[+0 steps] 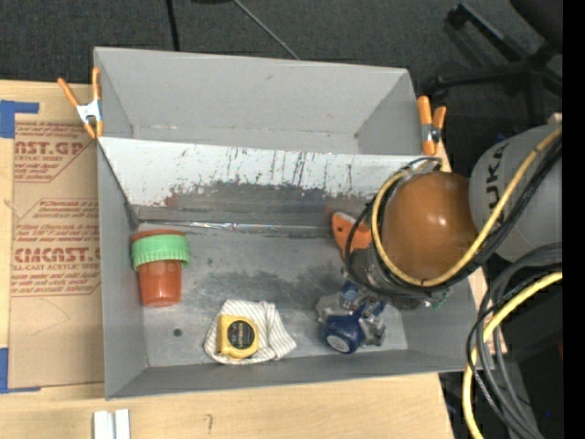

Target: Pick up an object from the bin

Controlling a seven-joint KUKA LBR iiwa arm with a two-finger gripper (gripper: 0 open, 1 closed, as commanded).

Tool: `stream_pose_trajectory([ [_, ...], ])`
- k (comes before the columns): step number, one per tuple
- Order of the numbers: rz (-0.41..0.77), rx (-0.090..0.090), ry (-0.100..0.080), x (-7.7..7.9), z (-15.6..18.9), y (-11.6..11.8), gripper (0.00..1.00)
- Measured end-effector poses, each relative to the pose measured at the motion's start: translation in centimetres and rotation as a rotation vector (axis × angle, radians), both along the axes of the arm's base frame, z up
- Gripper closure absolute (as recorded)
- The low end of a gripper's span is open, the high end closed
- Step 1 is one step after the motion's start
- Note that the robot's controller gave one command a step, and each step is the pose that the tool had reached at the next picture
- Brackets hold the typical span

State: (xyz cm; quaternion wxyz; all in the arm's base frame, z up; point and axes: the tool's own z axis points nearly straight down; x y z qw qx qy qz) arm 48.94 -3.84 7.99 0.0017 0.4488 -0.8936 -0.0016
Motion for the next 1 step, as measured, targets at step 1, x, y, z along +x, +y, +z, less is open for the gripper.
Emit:
stream_pose_trajectory([
  [1,0.0,0.0,-0.002,0.06,1.02,0.0,1.0],
])
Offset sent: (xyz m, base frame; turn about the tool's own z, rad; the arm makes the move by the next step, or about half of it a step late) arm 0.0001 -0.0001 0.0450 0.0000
